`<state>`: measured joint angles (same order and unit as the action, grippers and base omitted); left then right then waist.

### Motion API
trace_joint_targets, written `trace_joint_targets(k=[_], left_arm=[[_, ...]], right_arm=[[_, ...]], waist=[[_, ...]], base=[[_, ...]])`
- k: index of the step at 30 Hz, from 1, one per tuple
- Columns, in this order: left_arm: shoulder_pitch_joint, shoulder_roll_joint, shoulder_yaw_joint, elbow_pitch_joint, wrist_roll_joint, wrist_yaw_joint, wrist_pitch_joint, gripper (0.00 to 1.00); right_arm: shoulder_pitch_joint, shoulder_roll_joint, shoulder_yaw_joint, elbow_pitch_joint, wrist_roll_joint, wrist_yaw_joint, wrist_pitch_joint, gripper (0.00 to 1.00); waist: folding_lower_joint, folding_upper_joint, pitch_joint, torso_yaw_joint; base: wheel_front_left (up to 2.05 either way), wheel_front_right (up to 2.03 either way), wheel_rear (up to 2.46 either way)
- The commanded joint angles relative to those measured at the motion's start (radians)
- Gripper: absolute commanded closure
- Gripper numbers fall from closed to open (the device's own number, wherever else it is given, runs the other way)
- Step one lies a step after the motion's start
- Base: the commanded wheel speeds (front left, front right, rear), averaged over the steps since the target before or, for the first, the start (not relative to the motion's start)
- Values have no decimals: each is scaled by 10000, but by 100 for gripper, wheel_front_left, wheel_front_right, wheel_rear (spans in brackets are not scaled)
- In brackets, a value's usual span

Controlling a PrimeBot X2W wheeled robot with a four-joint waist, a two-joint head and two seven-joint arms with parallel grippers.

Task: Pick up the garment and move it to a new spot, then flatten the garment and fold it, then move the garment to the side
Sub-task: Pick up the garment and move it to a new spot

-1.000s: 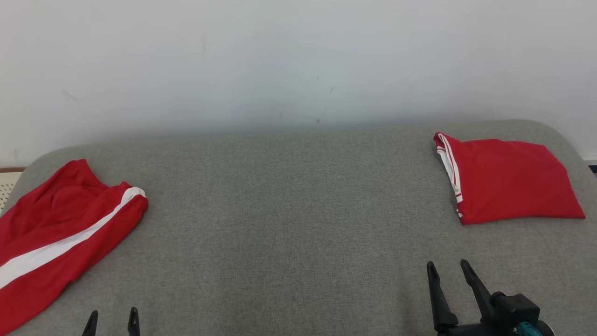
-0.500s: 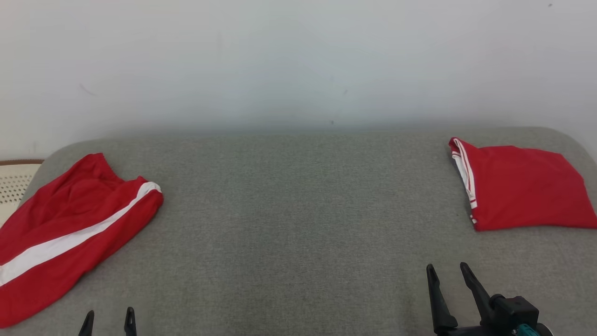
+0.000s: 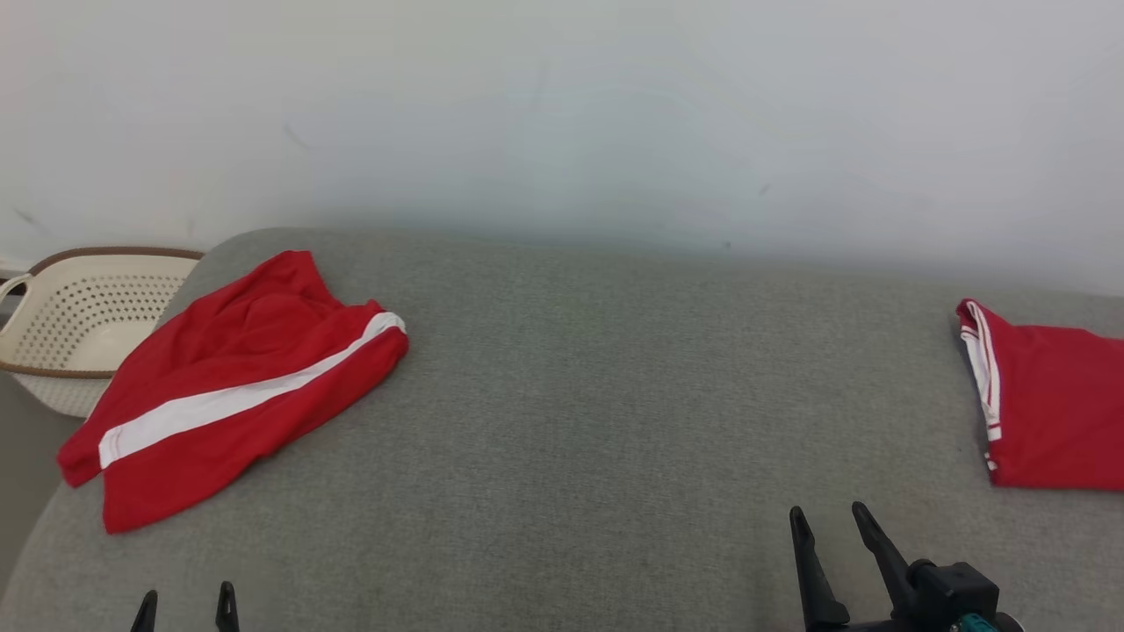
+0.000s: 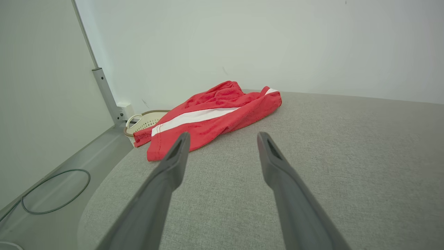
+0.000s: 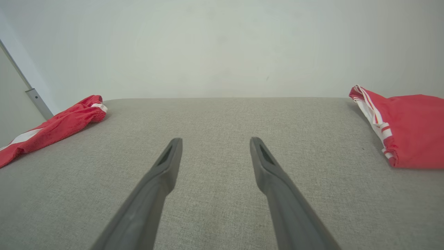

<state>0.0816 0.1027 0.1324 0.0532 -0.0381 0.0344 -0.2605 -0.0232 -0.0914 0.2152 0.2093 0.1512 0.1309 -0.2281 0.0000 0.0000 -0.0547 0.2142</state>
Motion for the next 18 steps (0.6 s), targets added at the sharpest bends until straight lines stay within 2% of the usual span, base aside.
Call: trace_joint_targets(k=[1,18], left_arm=[[146,90,48,33,-85,41,-33,0],[235,296,34,-74,-109,192,66,0]], right_arm=[[-27,-38,52,41,46,-4,-39,0],[-246,41,383,394,229,-4,-232,0]], waist=[[0,0,-66,678],[0,0,-98,2646]], base=[[0,0,0],[0,0,0]])
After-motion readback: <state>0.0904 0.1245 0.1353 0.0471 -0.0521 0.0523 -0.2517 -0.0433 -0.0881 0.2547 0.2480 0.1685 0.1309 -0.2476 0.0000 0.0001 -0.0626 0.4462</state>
